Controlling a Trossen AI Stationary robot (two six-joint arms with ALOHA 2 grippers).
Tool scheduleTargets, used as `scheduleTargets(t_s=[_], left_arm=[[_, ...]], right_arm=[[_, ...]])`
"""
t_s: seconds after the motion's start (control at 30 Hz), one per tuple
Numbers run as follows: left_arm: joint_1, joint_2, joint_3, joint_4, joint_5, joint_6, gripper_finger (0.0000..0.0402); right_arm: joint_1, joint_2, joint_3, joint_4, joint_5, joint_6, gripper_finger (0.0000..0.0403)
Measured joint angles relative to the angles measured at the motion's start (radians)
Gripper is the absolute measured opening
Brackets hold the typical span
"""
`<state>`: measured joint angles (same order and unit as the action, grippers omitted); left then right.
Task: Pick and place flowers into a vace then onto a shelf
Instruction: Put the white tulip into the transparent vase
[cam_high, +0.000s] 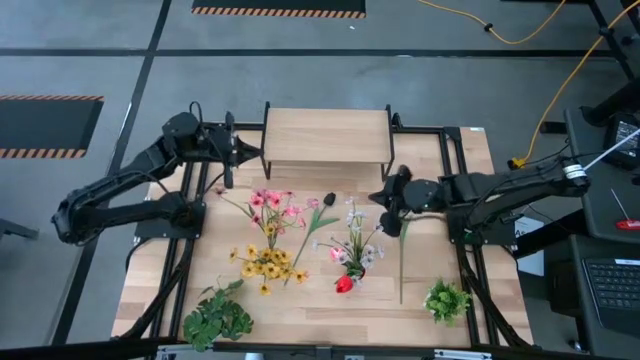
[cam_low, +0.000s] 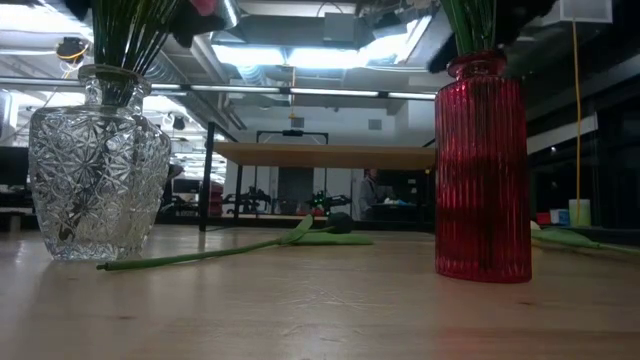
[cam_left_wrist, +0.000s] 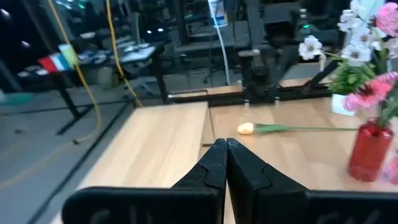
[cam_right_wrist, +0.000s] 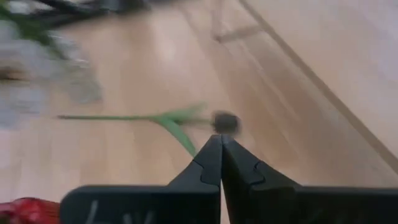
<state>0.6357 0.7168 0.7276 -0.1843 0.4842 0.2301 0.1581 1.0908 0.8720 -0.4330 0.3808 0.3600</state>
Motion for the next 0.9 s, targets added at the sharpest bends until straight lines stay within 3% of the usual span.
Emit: scheduleTargets(t_s=[0.13, 0.3, 0.63, 0.9], left_arm=[[0.025, -0.001, -0.035, 0.003, 0.012, -0.035, 0.0002], [0.027, -0.001, -0.058, 0.028, 0.012, -0.01, 0.0003], [0.027, -0.001, -0.061, 0.105, 0.012, -0.007, 0.0005], [0.027, -0.001, -0.061, 0.102, 0.008, 0.037, 0.0002]], right_arm=[[0.001, 0.0, 0.086, -0.263, 0.056, 0.208, 0.0003], [0.04, 0.0, 0.117, -0.485, -0.001, 0.488, 0.0002], [0.158, 0.107, 0.117, -0.65, -0.101, 0.849, 0.0001], [0.18, 0.236, 0.117, -0.713, -0.148, 0.989, 0.0001]])
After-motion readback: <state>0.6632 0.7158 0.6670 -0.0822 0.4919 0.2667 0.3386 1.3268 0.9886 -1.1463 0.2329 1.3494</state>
